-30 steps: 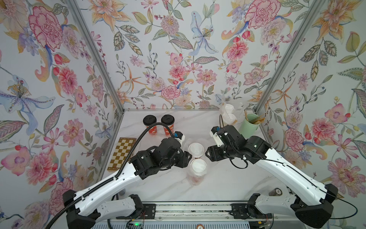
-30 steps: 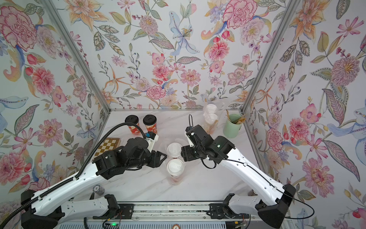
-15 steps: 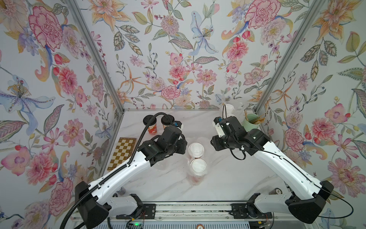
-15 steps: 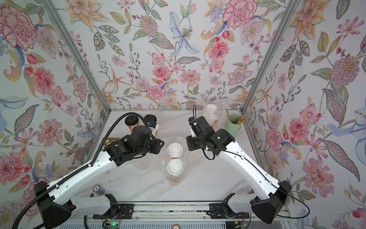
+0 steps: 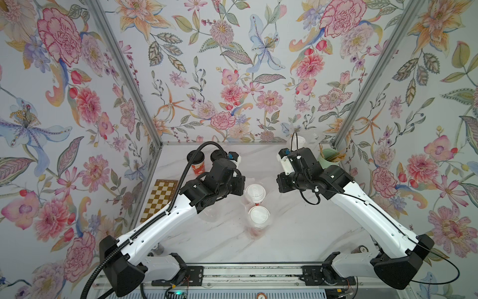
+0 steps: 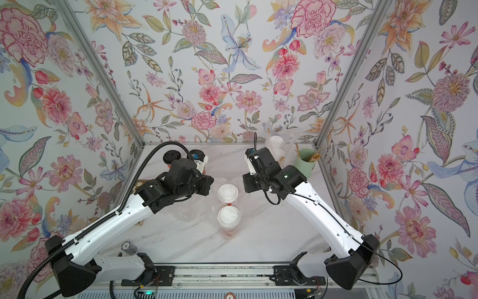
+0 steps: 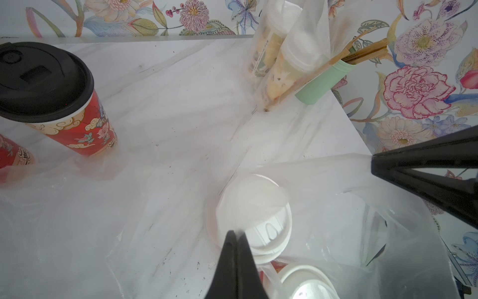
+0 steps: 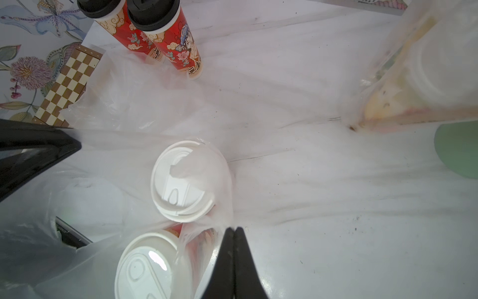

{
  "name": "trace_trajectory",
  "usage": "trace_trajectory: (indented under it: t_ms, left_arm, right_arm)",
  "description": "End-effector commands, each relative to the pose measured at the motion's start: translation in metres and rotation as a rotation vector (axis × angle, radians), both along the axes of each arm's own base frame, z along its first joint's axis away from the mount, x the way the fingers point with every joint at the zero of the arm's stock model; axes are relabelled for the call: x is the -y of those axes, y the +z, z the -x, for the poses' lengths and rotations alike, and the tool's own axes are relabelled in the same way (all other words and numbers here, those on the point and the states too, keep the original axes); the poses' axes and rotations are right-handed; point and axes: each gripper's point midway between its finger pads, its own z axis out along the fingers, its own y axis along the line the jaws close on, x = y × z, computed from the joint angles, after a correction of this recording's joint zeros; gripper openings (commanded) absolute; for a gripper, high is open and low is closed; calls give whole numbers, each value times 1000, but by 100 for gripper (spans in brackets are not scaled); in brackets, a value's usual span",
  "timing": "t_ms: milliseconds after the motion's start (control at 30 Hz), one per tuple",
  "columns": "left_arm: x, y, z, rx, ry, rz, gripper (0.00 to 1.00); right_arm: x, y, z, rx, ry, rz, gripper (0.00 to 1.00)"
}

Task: Pack milk tea into plastic carrier bags
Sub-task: Adjust the plastic carrier bag at the center of the board.

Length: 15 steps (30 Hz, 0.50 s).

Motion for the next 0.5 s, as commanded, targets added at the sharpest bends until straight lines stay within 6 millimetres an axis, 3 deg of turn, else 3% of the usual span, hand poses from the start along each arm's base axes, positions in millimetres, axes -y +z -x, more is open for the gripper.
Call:
trace_trajectory:
  t_ms: [0, 133, 300, 467]
  left_arm:
    - [-2, 14, -9, 41, 12, 9, 0]
    - [-4, 6, -13, 24, 25, -11, 7]
    - [0, 10, -16, 35, 20, -3, 30]
    - [2, 7, -21, 36, 13, -20, 38]
  right_arm:
    - [2, 8, -6, 23, -11, -7, 0]
    - [3, 7, -9, 22, -17, -6, 18]
    - [7, 19, -14, 59, -30, -6, 38]
    - [49, 36, -37, 111, -131, -4, 44]
